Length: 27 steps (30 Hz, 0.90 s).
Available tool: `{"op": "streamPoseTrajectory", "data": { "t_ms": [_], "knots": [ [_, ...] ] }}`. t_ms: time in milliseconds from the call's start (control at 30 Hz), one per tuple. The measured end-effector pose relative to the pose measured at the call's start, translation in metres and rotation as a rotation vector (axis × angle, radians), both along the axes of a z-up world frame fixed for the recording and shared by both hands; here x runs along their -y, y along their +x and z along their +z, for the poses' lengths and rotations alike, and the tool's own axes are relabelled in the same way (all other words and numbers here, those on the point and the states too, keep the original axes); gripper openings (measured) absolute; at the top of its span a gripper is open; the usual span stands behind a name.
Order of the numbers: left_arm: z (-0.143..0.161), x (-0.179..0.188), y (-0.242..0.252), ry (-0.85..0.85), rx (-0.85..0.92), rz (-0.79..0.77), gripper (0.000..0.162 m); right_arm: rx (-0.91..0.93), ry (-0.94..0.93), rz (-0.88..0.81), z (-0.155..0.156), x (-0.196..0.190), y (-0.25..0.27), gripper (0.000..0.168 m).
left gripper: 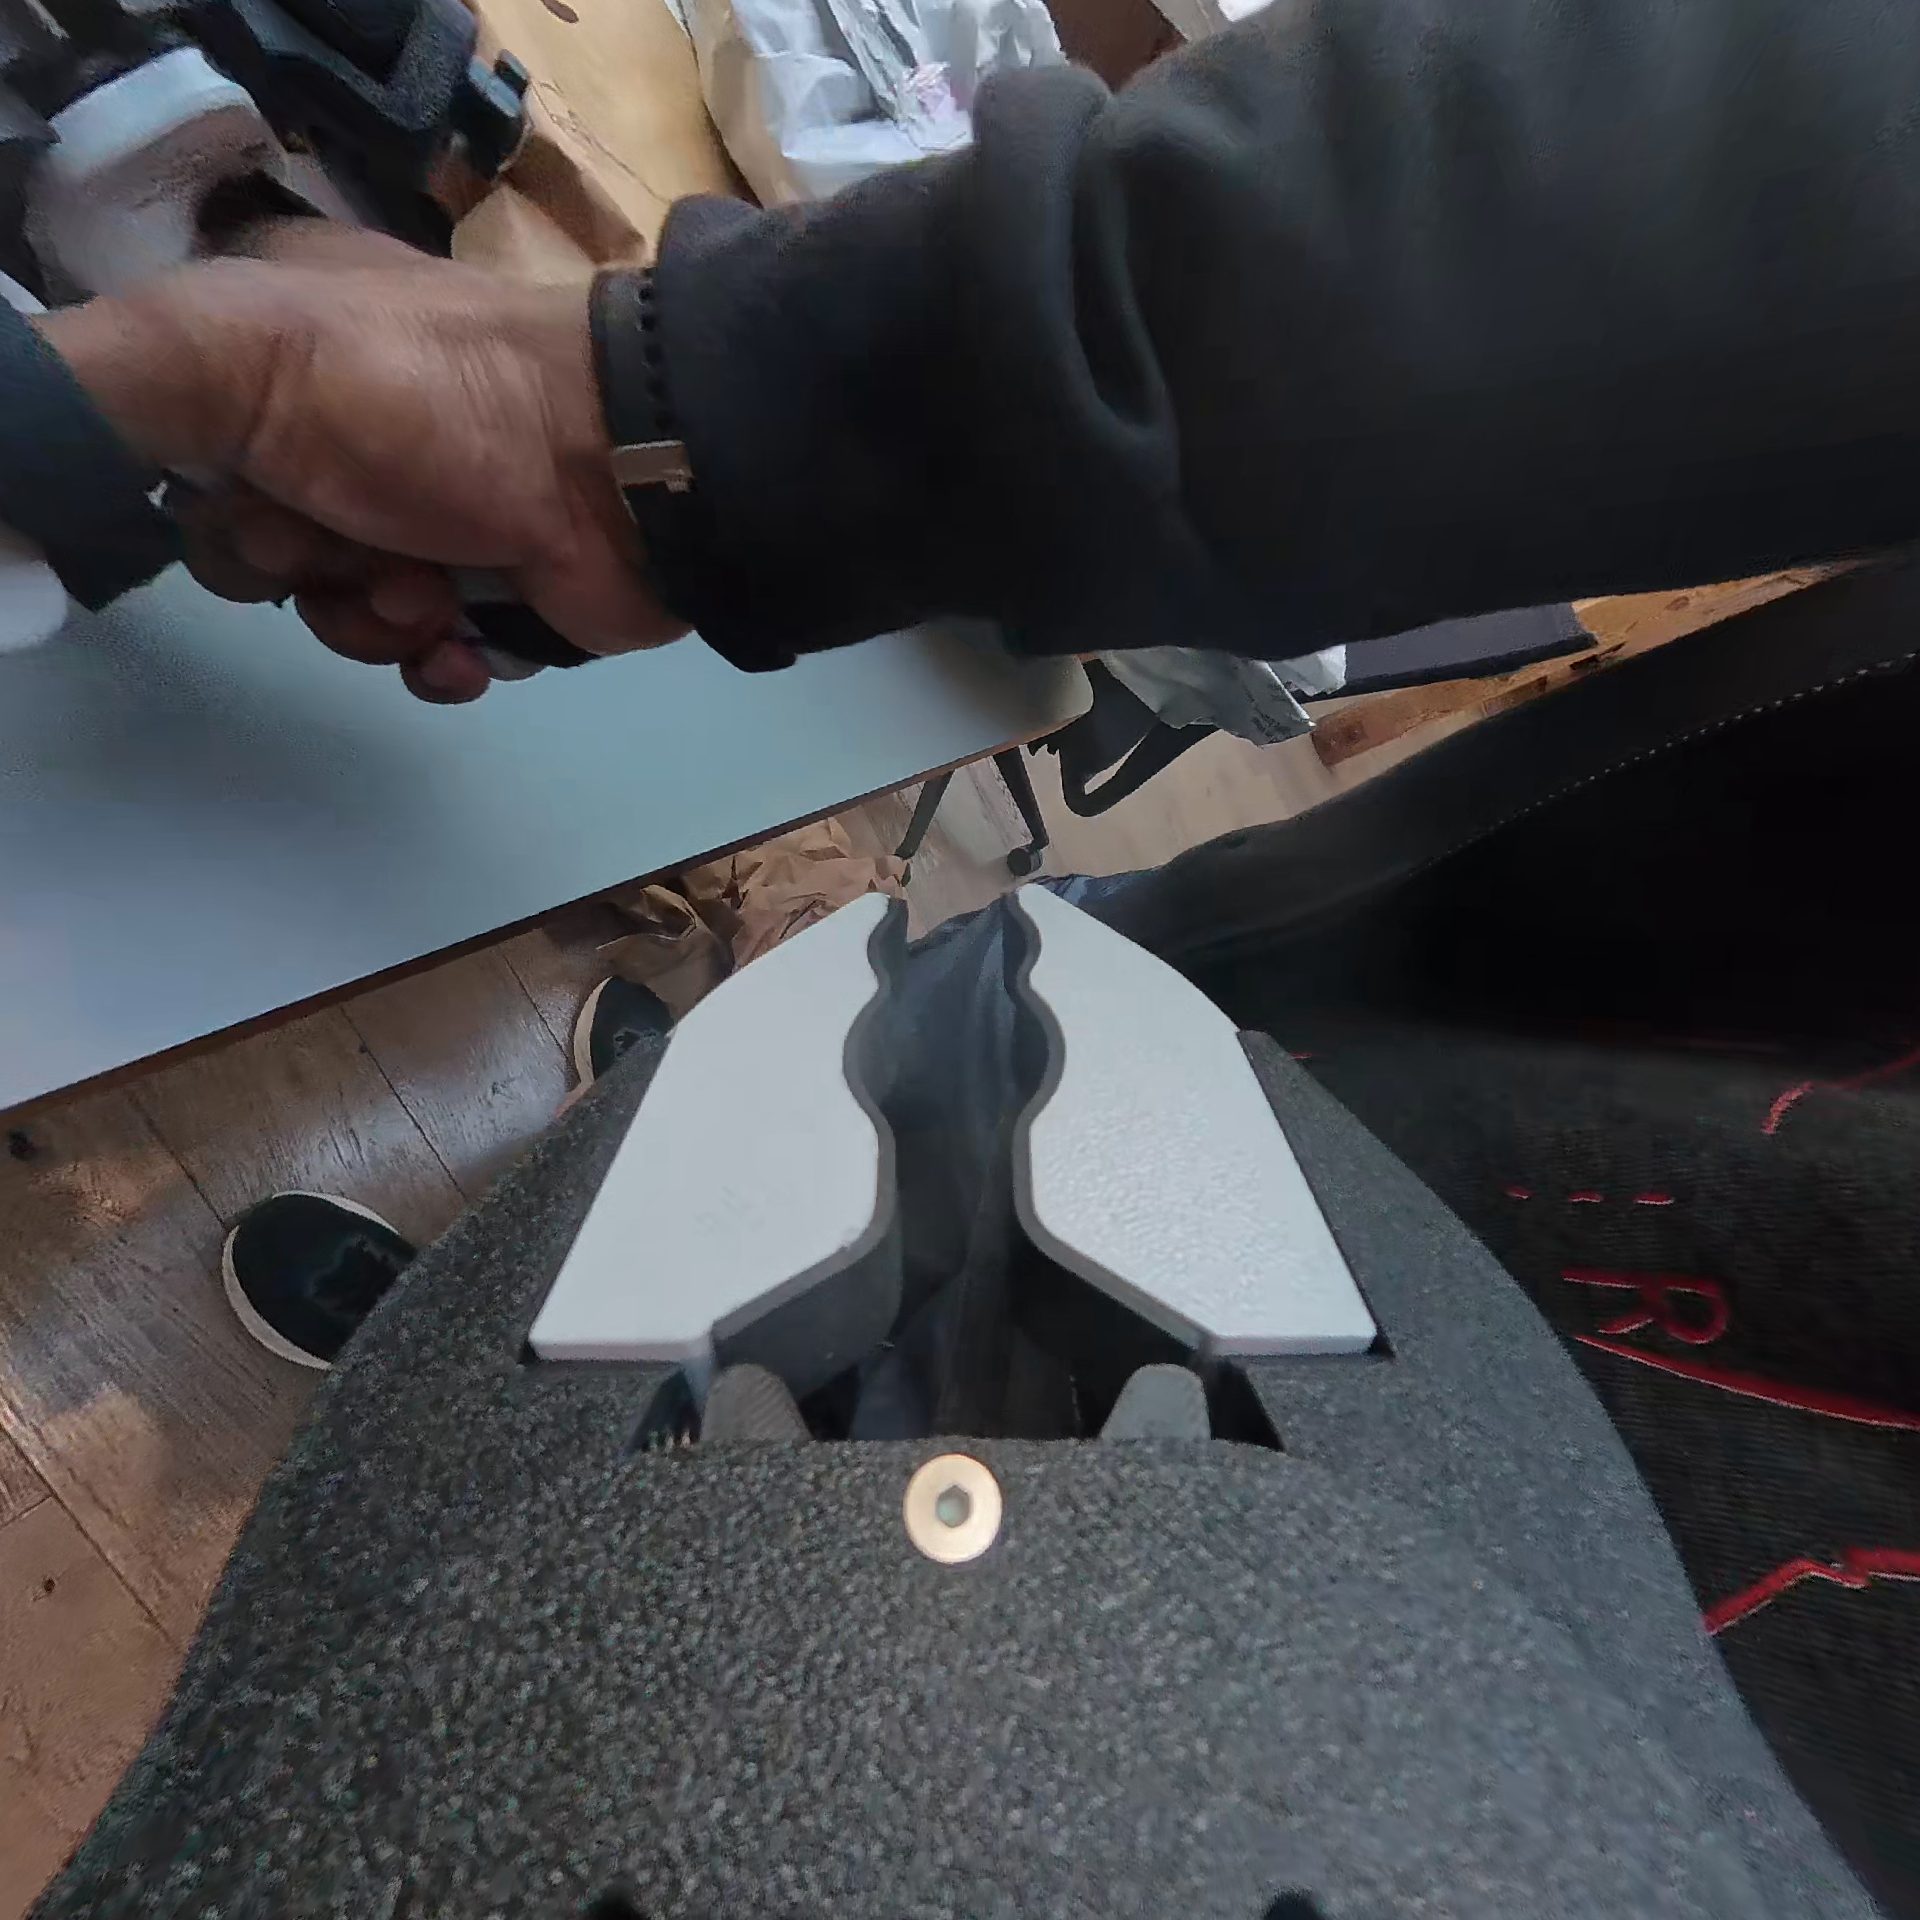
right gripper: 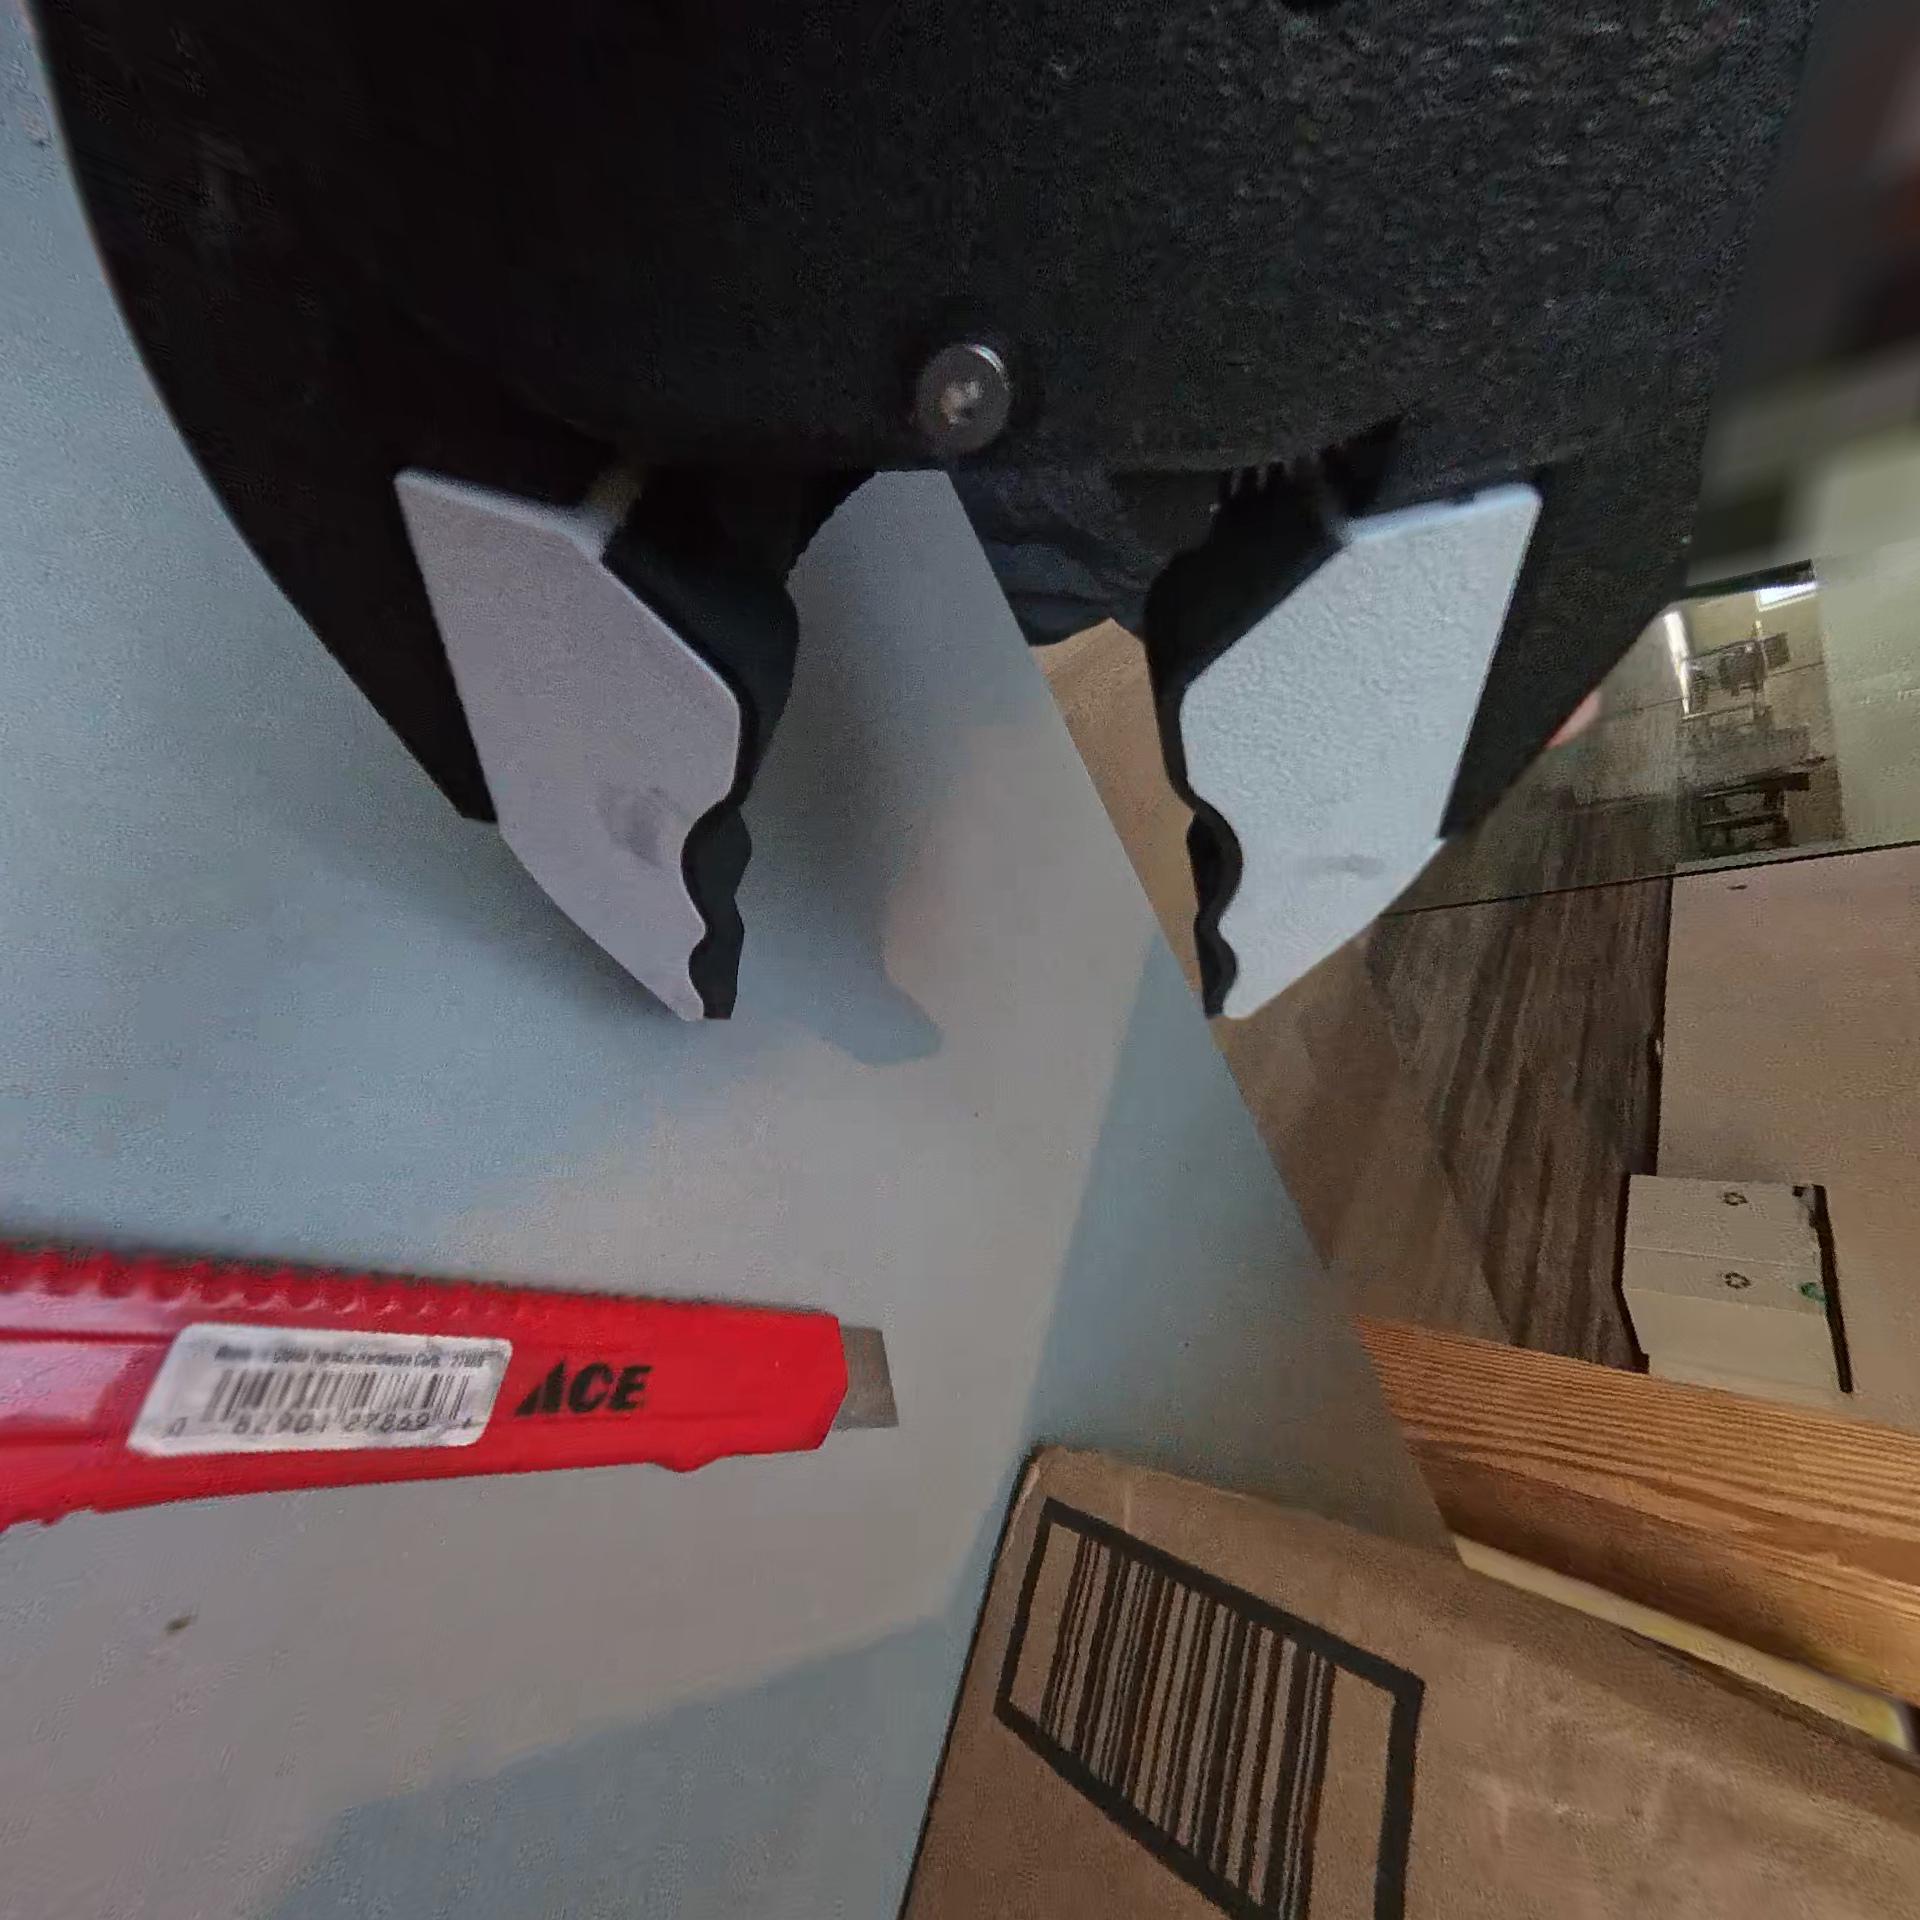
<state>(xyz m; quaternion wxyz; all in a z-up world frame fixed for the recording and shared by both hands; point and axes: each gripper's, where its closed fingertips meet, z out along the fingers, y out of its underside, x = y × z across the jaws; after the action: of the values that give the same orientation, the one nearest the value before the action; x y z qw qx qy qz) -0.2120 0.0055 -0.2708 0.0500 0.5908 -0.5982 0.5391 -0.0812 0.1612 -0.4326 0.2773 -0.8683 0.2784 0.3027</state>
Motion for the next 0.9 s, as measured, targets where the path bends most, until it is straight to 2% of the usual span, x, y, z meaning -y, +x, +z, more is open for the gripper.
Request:
{"op": "streamPoseTrajectory", "data": {
  "t_ms": [167, 333, 500, 667, 767, 900],
  "knots": [
    [0.005, 0.009, 0.02, -0.006, 0.033, -0.049, 0.018, 0.122, 0.008, 0.038, 0.03, 0.049, 0.001, 0.086],
    [0.011, 0.03, 0.051, -0.017, 0.066, -0.137, 0.018, 0.284, -0.002, -0.013, 0.072, 0.127, 0.019, 0.085],
    [0.019, 0.063, 0.094, -0.037, 0.101, -0.234, 0.018, 0.514, -0.075, -0.192, 0.122, 0.228, 0.07, 0.084],
    [0.035, 0.117, 0.149, -0.033, 0.158, -0.339, 0.02, 0.837, -0.235, -0.418, 0.172, 0.352, 0.142, 0.079],
    [0.049, 0.161, 0.188, -0.015, 0.195, -0.401, 0.026, 0.834, -0.337, -0.47, 0.164, 0.416, 0.161, 0.073],
    [0.058, 0.222, 0.23, 0.02, 0.201, -0.478, 0.038, 0.762, -0.495, -0.526, 0.126, 0.487, 0.176, 0.084]
  ]
}}
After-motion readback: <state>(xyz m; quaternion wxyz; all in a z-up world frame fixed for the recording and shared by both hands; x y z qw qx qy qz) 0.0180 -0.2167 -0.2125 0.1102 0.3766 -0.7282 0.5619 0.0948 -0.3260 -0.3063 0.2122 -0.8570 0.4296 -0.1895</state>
